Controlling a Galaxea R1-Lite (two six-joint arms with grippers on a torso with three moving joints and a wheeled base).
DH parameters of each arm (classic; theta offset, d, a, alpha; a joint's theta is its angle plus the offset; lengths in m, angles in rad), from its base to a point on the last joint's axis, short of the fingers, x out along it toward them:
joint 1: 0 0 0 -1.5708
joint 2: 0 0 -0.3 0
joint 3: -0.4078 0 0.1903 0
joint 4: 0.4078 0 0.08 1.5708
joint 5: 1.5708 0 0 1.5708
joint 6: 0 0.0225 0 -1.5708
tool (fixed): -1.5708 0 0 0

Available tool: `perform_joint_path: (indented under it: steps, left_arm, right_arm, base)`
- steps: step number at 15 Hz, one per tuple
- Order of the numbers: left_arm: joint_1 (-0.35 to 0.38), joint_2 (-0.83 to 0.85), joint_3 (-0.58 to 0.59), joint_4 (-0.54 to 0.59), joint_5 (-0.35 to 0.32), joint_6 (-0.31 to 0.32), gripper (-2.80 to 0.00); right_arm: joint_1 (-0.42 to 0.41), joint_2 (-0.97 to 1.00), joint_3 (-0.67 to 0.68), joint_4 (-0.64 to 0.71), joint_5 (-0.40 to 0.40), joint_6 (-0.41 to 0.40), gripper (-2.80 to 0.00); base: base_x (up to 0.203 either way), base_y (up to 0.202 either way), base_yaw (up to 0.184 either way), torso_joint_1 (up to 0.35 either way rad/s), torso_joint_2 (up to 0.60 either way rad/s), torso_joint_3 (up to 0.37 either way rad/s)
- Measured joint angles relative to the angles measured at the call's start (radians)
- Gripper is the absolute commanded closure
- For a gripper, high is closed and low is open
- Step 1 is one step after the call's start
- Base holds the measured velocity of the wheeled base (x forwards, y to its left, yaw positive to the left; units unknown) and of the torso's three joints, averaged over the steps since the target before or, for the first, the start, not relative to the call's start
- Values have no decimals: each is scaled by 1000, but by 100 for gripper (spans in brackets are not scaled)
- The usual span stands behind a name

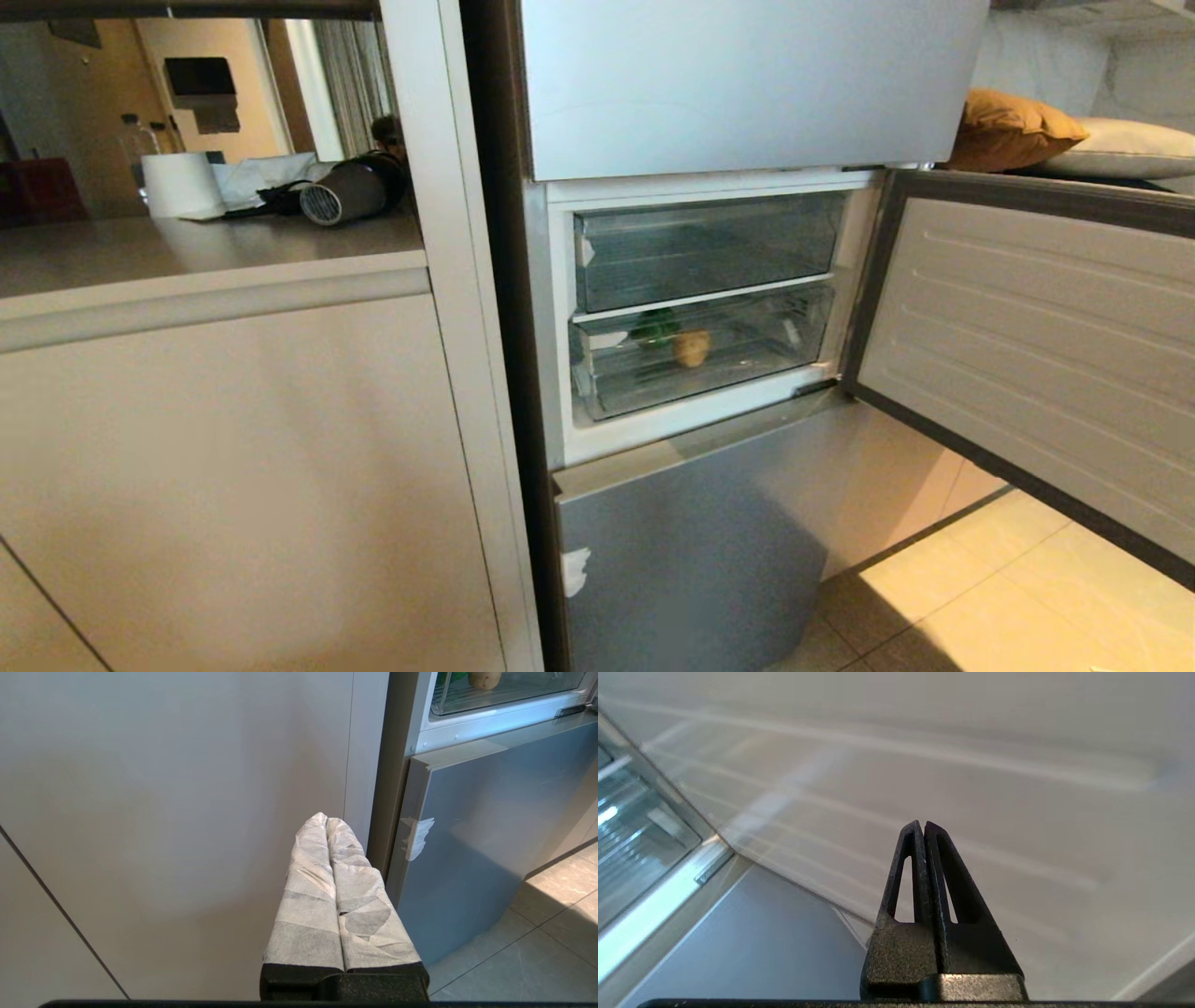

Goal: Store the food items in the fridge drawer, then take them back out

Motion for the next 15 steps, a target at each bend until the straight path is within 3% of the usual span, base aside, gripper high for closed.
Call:
perform_joint_path:
  steps: [9, 11, 15]
  left_arm:
    - [0, 0, 0, 0, 0, 0, 0]
    - [0, 0, 0, 0, 0, 0, 0]
    - [0, 0, 0, 0, 0, 0, 0]
  right_arm:
    - [0, 4, 79, -40, 22, -7, 0]
    - [4, -16, 169, -108, 70, -47, 0]
    - [9, -160, 384, -177, 228, -205, 0]
  base:
    - [0, 0, 0, 0, 0, 0]
    - [0, 0, 0, 0, 0, 0]
    - [0, 0, 0, 0, 0, 0]
